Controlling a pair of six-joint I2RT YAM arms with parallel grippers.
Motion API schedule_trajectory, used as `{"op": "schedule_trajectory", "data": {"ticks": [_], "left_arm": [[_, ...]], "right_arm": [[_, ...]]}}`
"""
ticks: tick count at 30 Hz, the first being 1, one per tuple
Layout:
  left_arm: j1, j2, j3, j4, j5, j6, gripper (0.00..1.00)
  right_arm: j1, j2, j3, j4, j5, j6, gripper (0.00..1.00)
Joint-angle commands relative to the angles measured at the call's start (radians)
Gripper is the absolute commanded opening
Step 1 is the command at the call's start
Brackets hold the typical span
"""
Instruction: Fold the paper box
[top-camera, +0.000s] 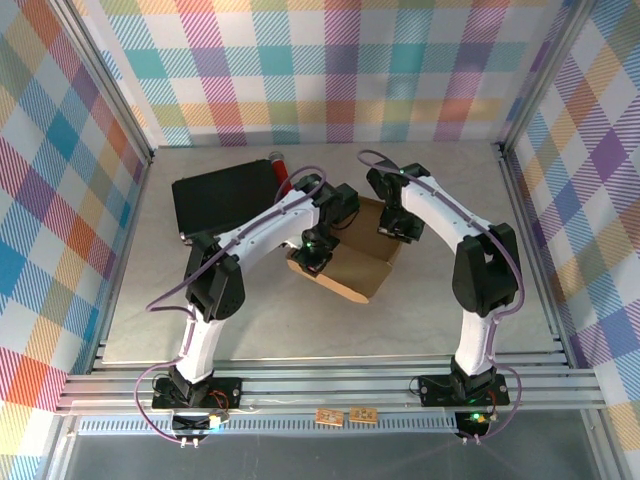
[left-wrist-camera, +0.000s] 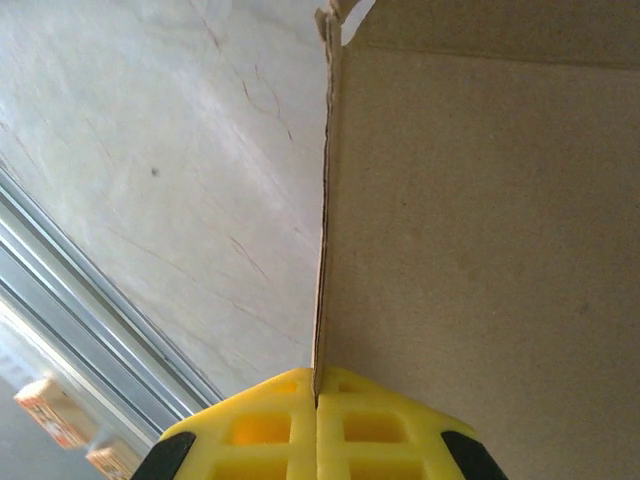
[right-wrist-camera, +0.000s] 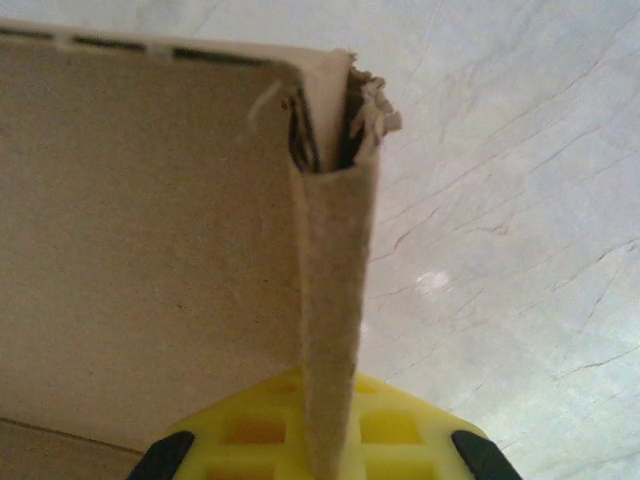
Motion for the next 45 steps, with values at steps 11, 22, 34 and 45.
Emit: {"op": "schedule_trajectory", "data": {"ticks": [11,22,34,45], "left_arm": [[0.03,0.017,0.133,-0.146,-0.487,0.521,0.0],[0.031,0.044,0.218,-0.057,-0.838,1.162,0.0],[0.036,-0.015,0.132,0.256,-0.826,1.72,0.0],[0.07,-0.156,-0.046,0.532,-0.551,2.066,0.0]], "right_arm": [[0.015,-0.173,-0.017,-0.016,-0.3,0.13,0.56],[-0.02,-0.296,0.012,0.082,-0.439,0.16,0.56],[-0.111,-0.366,-0.188,0.651,-0.751,-0.415,0.48],[-0.122,-0.437,-0.624,1.25,-0.858,-0.922,0.56]]}}
